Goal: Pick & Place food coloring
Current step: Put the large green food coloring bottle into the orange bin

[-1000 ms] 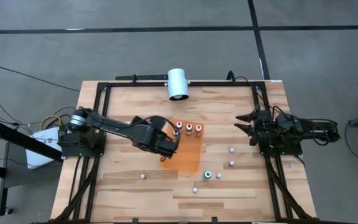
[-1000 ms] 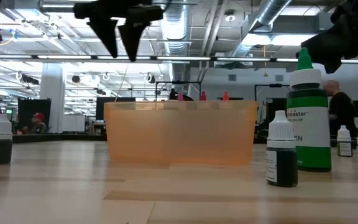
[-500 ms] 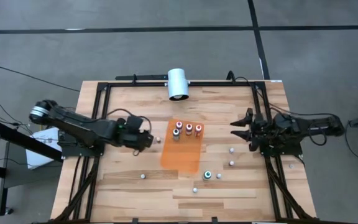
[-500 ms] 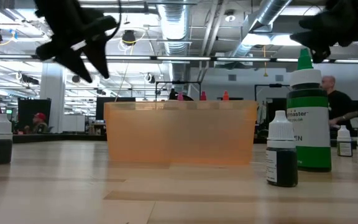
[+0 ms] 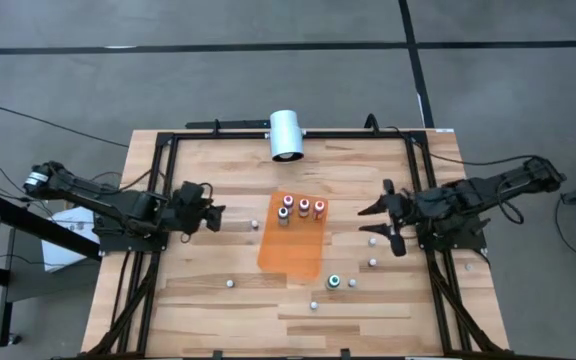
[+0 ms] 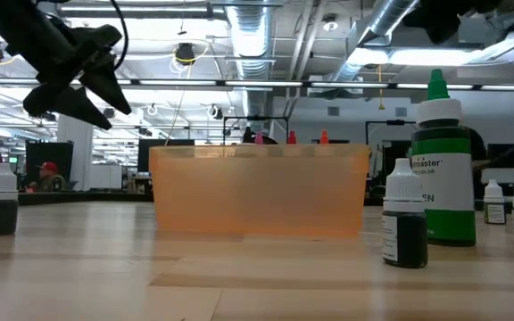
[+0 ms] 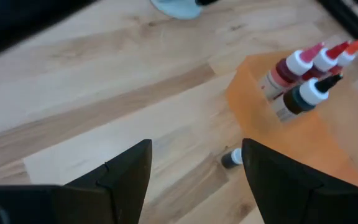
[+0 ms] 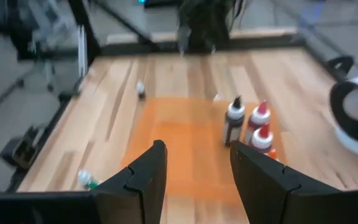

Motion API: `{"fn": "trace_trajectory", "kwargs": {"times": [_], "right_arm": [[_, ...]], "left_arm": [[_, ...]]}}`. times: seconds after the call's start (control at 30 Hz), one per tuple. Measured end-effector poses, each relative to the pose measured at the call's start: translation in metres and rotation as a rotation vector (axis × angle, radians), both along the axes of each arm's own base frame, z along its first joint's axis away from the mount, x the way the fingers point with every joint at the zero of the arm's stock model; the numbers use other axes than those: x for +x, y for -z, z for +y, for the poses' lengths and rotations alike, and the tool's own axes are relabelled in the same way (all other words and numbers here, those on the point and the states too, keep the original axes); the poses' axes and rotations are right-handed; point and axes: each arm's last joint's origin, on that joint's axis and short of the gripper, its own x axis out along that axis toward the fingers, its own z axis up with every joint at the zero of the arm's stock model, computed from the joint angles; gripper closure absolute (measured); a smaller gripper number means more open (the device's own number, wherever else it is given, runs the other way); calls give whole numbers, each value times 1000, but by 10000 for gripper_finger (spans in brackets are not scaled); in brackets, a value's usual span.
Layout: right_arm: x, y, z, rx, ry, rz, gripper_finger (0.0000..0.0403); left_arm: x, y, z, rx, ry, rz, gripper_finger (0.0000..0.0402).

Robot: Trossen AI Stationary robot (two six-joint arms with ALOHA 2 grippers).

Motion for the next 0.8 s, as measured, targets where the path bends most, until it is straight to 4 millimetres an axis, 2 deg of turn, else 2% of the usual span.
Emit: {"fn": "trace_trajectory", "kwargs": {"times": [0.13, 0.3, 0.8], "right_arm": [[11, -19, 12, -1, -27, 94, 237], [27, -30, 30, -4, -52, 217, 237], [66, -14, 86, 91, -30, 417, 239]], "left_arm": [[-11, -1, 3, 25, 19, -45, 161], [-19, -5, 5, 63, 58, -66, 161], [-25, -23, 6, 209, 190, -126, 161]]}}
